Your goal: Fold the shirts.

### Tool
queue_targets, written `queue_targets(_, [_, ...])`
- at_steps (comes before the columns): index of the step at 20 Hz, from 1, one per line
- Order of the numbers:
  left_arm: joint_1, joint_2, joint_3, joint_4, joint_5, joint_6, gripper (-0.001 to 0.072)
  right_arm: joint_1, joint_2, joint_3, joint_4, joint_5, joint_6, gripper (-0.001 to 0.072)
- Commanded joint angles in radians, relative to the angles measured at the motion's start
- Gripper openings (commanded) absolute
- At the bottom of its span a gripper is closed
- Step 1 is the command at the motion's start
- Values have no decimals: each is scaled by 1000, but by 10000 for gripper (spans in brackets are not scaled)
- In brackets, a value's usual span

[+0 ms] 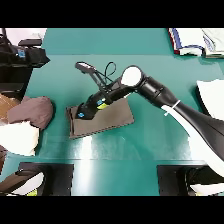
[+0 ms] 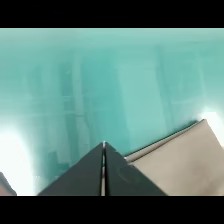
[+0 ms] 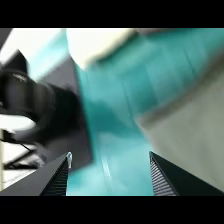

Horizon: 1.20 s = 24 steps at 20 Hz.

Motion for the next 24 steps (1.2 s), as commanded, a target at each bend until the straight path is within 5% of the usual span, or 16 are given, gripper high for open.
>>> queue_targets(1, [22, 19, 1, 14, -44, 7, 24, -141, 63, -143, -139, 49, 58, 551])
queue_targets(9, [22, 19, 1, 3, -37, 6, 25, -600, 150, -569, -138, 14, 120, 555])
queue_targets(18, [22, 15, -1, 2, -39, 6, 25, -408, -195, -310, 73, 16, 109, 553])
queue_targets(19, [22, 15, -1, 0, -39, 6, 25, -377, -228, -267, 77, 17, 109, 521])
queue_targets(21, [18, 15, -1, -8, -42, 6, 24, -329, -264, -191, 63, 6, 109, 205])
queue_targets(22, [6, 15, -1, -7, -47, 6, 23, -315, -270, -159, 47, -2, 109, 105])
queue_targets(24, [-41, 15, -8, -3, -45, 6, 23, -312, -266, -96, -10, -10, 110, 16])
